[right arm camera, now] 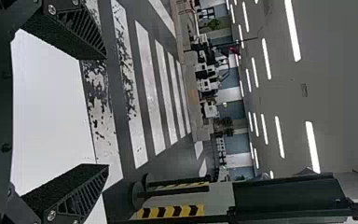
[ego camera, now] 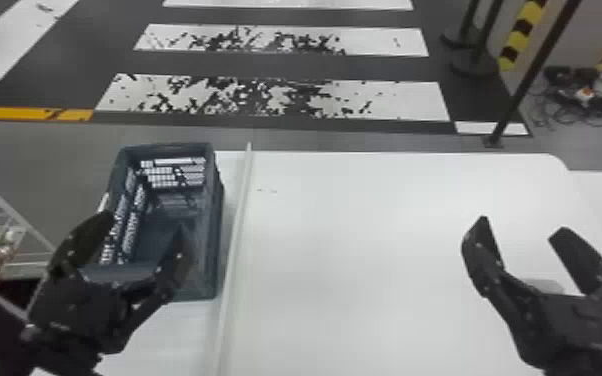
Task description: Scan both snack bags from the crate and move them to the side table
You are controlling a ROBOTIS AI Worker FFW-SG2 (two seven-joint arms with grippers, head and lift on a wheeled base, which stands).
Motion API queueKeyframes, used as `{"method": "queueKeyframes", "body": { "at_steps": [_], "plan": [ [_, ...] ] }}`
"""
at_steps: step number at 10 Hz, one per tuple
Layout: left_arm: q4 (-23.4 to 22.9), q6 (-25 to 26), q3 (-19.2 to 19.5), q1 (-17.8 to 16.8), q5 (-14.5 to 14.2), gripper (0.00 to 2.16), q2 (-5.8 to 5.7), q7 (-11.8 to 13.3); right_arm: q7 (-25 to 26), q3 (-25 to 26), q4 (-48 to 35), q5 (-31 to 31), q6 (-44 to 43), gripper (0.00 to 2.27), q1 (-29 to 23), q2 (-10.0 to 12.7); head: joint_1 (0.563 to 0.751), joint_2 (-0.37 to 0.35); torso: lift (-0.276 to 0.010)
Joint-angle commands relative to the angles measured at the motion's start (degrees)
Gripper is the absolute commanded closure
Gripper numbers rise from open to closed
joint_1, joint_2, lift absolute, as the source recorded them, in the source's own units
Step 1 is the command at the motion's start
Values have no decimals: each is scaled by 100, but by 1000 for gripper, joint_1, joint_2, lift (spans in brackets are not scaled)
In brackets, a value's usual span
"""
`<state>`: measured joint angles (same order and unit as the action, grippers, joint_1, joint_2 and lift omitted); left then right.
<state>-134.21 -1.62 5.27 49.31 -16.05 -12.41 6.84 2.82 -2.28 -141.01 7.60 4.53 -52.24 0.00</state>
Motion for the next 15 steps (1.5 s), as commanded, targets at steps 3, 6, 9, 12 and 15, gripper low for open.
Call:
{"method": "queueKeyframes", "body": {
  "at_steps": [3, 6, 9, 12, 15],
  "plan": [
    [1, 0, 0, 0, -21, 63, 1, 2, -10, -9, -85, -30, 88, 110, -41, 5, 695, 27, -29],
    [18, 0, 0, -9, -30, 63, 1, 2, -10, -9, -76, -56, 70, 110, -50, 5, 695, 27, -29],
    [27, 0, 0, -18, -39, 63, -7, 2, -10, -9, -85, -83, 35, 110, -85, 5, 695, 28, -29],
    [27, 0, 0, -26, -65, 63, -25, 2, -10, -18, -85, -83, 35, 110, -94, 5, 695, 27, -29],
    [27, 0, 0, -18, -65, 63, -25, 2, -10, -53, -85, -171, 35, 100, -94, 5, 695, 30, -29]
  ]
}}
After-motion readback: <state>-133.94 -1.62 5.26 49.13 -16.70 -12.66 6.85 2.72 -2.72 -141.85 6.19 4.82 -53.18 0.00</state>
